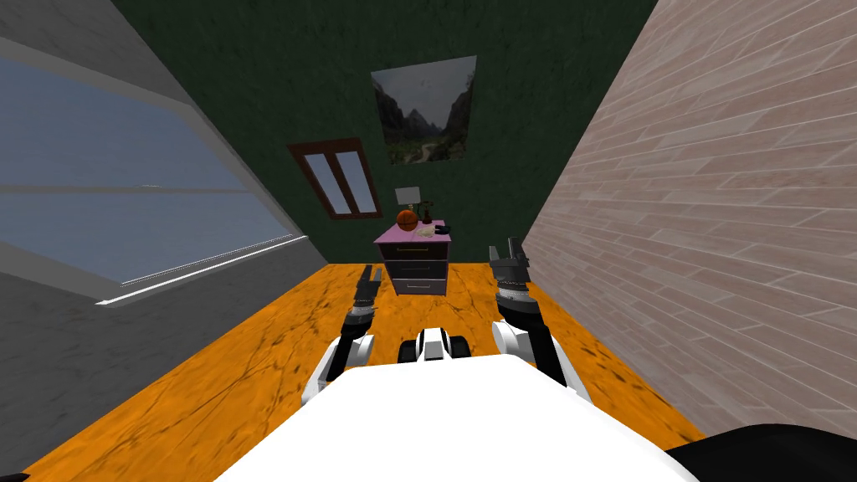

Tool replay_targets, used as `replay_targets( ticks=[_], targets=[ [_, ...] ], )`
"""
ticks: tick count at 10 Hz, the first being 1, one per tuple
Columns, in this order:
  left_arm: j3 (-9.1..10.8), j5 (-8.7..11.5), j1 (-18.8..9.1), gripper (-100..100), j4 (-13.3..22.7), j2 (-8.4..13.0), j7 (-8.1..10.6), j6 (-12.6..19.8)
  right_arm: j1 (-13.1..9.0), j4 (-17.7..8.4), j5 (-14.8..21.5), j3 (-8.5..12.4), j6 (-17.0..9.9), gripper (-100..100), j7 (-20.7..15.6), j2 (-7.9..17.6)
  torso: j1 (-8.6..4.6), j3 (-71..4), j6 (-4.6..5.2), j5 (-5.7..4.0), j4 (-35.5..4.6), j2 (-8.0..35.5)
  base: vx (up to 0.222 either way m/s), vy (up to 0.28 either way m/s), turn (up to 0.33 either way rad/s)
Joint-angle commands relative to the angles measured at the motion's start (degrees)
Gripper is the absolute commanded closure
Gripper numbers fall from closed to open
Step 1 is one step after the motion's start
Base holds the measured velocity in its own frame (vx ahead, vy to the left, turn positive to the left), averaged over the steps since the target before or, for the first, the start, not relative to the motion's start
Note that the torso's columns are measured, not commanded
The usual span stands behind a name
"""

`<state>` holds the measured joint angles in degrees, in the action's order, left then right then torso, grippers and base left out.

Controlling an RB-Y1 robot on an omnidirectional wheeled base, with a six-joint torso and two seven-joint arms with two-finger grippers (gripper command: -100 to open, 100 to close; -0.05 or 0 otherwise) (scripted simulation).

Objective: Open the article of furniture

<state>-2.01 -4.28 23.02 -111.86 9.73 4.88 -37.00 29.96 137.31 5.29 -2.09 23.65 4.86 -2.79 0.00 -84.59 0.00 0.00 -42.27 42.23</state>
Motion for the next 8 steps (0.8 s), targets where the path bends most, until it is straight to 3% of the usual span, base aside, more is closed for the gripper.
replay_targets(
  ticks=[1, 3, 6, 8],
  targets=[
    [0.10, 0.0, -0.7, -100, 3.4, 0.2, -0.27, -2.4, 0.0, 0.0, 0.0, 0.0, 0.0, 0, 0.0, 0.0, 0.06, 0.0, 0.00, 0.02, 0.0, 0.0, 0.104, 0.033, -0.008],
    [0.19, 0.1, -1.4, -100, 7.3, 0.4, -0.65, -5.7, 0.0, 0.0, 0.0, 0.0, 0.0, 0, 0.0, 0.0, -0.05, 0.1, 0.00, -0.01, 0.0, 0.1, 0.119, 0.022, -0.026],
    [0.24, 0.1, -1.8, -100, 10.4, 0.5, -0.85, -7.4, 0.0, 0.0, 0.0, 0.0, 0.0, 0, 0.0, 0.0, 0.00, 0.0, 0.00, 0.00, 0.0, 0.1, 0.100, 0.023, -0.014],
    [0.34, 0.2, -2.7, -100, 14.3, 0.7, -1.25, -10.8, 0.0, 0.0, 0.0, 0.0, 0.0, 0, 0.0, 0.0, 0.04, 0.0, 0.00, 0.02, 0.0, 0.1, 0.126, 0.034, -0.030]
  ],
)
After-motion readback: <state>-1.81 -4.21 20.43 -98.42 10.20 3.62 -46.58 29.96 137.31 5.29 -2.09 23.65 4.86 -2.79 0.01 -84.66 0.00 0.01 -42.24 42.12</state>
